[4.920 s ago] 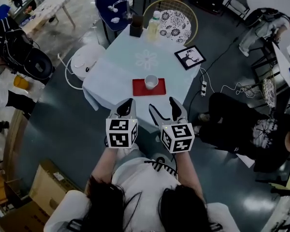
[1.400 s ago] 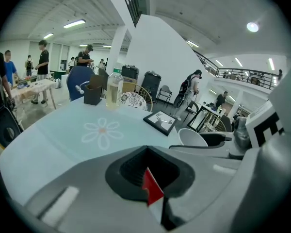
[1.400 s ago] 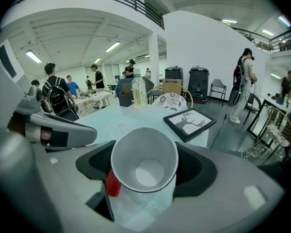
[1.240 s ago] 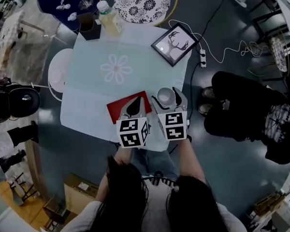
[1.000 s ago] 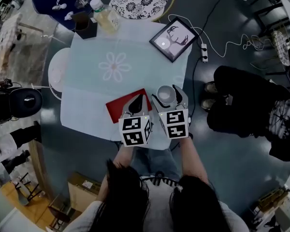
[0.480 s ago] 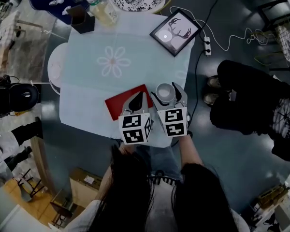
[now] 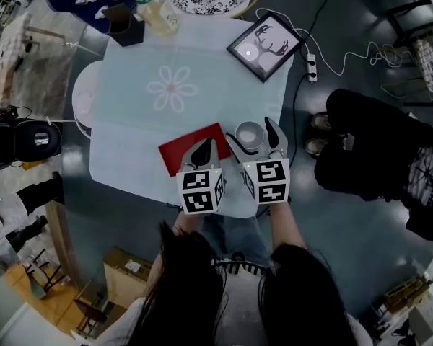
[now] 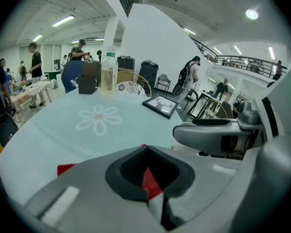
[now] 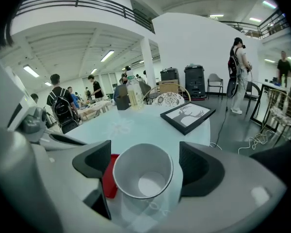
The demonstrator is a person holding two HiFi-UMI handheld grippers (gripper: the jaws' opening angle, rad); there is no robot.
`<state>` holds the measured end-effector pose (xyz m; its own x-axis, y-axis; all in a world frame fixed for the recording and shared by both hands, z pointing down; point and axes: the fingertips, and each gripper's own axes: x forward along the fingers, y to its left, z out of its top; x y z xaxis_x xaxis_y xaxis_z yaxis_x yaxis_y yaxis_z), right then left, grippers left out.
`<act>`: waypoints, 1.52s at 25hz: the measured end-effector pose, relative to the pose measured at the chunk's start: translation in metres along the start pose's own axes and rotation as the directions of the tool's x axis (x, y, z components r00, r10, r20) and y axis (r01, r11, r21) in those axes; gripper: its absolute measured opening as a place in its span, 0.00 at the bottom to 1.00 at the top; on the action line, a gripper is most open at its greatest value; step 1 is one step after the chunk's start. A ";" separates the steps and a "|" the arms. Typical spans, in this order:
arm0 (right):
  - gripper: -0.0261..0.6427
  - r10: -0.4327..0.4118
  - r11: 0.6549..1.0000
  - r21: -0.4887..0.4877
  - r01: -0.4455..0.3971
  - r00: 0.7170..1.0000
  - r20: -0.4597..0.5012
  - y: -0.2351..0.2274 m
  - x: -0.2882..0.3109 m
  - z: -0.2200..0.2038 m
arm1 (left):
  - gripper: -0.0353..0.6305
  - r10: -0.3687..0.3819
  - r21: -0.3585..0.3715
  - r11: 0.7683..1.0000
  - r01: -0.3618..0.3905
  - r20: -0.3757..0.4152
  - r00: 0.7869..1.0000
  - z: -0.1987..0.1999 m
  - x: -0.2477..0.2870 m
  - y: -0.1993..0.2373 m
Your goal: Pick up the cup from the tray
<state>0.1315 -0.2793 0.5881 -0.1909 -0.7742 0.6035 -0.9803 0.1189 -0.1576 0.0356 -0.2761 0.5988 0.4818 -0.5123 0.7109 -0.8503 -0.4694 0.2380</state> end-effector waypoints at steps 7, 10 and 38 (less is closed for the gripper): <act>0.71 -0.010 1.000 0.018 0.009 0.998 0.070 0.007 -0.028 0.026 | 0.05 -0.017 -0.005 1.000 0.017 0.041 0.999 0.010 -0.021 -0.002; 0.71 0.008 1.000 0.019 -0.010 0.997 0.082 0.019 -0.043 0.030 | 0.05 -0.031 -0.010 0.999 0.032 0.074 0.997 0.017 -0.035 -0.005; 0.12 -0.031 0.999 -0.015 0.036 0.966 0.257 0.110 -0.205 0.023 | 0.05 -0.158 0.150 0.982 0.116 0.308 0.938 -0.002 -0.197 -0.074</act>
<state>0.0637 -0.1212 0.4289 -0.1408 -0.9114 0.3866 -0.9873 0.1000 -0.1238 0.0031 -0.1388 0.4420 0.6513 -0.6281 0.4258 -0.7473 -0.6283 0.2162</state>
